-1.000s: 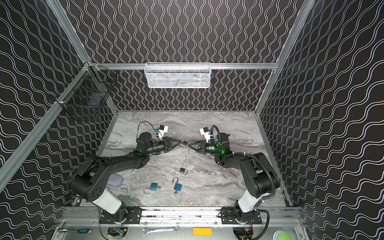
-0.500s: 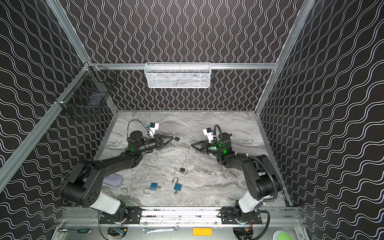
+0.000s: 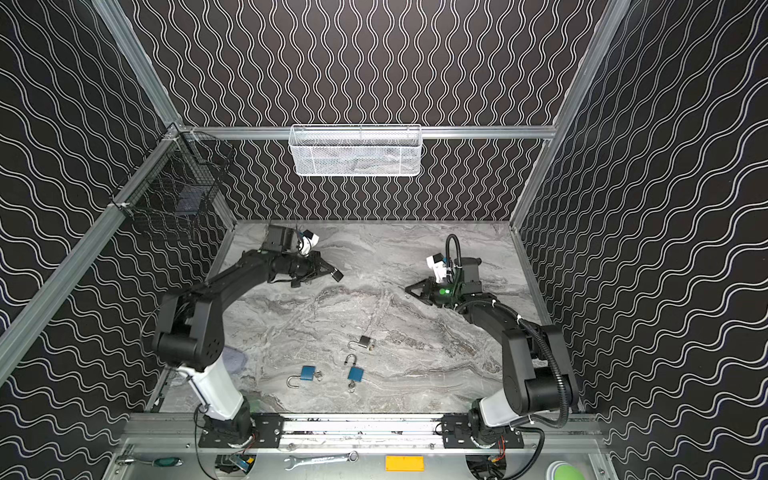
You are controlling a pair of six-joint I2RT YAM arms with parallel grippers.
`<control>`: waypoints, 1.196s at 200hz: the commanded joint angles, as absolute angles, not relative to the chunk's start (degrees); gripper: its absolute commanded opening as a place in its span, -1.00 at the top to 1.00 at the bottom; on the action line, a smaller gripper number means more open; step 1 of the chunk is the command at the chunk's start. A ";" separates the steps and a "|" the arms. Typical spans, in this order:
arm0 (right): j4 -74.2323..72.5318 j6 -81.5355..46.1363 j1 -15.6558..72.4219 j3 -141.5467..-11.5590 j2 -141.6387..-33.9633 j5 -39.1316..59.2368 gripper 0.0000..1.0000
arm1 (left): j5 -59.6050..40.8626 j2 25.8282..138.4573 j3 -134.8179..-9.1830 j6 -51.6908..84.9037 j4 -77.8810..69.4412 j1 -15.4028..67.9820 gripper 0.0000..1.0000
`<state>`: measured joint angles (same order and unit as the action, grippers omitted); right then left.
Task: Lock with the key
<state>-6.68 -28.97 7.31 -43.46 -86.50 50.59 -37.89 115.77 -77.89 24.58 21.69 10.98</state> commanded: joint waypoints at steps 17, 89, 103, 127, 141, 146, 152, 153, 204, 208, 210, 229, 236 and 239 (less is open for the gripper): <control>-5.06 -26.60 6.59 -41.51 -85.78 52.71 1.00 | -37.10 124.24 -88.55 12.65 36.58 9.25 1.00; -3.38 -25.35 6.59 -41.86 -86.79 52.73 1.00 | -34.16 138.25 -107.05 3.92 50.01 8.81 1.00; -3.50 -25.45 6.54 -41.83 -86.96 52.73 1.00 | -34.57 139.01 -107.99 3.14 50.28 8.46 1.00; -4.50 -26.39 6.59 -41.40 -87.65 53.08 1.00 | -34.19 140.20 -109.19 1.16 50.60 7.92 1.00; -5.17 -26.72 6.53 -41.14 -88.02 53.19 1.00 | -34.44 141.83 -110.85 0.39 51.55 7.50 1.00; -5.08 -26.72 6.58 -41.13 -88.15 53.17 1.00 | -34.77 142.41 -111.46 0.14 51.94 7.47 1.00; -5.01 -26.71 6.59 -41.18 -88.22 53.09 1.00 | -34.78 143.15 -112.23 -0.29 52.60 7.47 1.00; -5.01 -26.67 6.59 -41.20 -88.23 53.09 1.00 | -34.75 143.25 -112.37 -0.36 52.71 7.47 1.00; -5.34 -27.06 6.80 -41.18 -88.62 53.09 1.00 | -34.51 146.06 -116.43 -1.64 54.20 7.21 1.00; -5.34 -27.06 6.90 -41.22 -88.74 53.17 1.00 | -34.69 146.07 -116.49 -1.56 54.00 7.23 1.00; -5.22 -27.05 6.87 -41.22 -88.81 53.15 1.00 | -34.71 146.14 -116.55 -1.58 53.93 7.28 1.00; -5.55 -27.28 7.40 -41.25 -89.17 53.16 1.00 | -33.85 146.68 -117.58 -1.01 54.15 7.21 1.00; -5.75 -27.33 7.70 -41.33 -89.30 53.09 1.00 | -33.48 146.97 -117.86 -0.90 54.10 7.21 0.99; -5.78 -27.38 7.75 -41.36 -89.30 52.95 1.00 | -33.41 147.04 -117.94 -0.79 54.06 7.23 0.98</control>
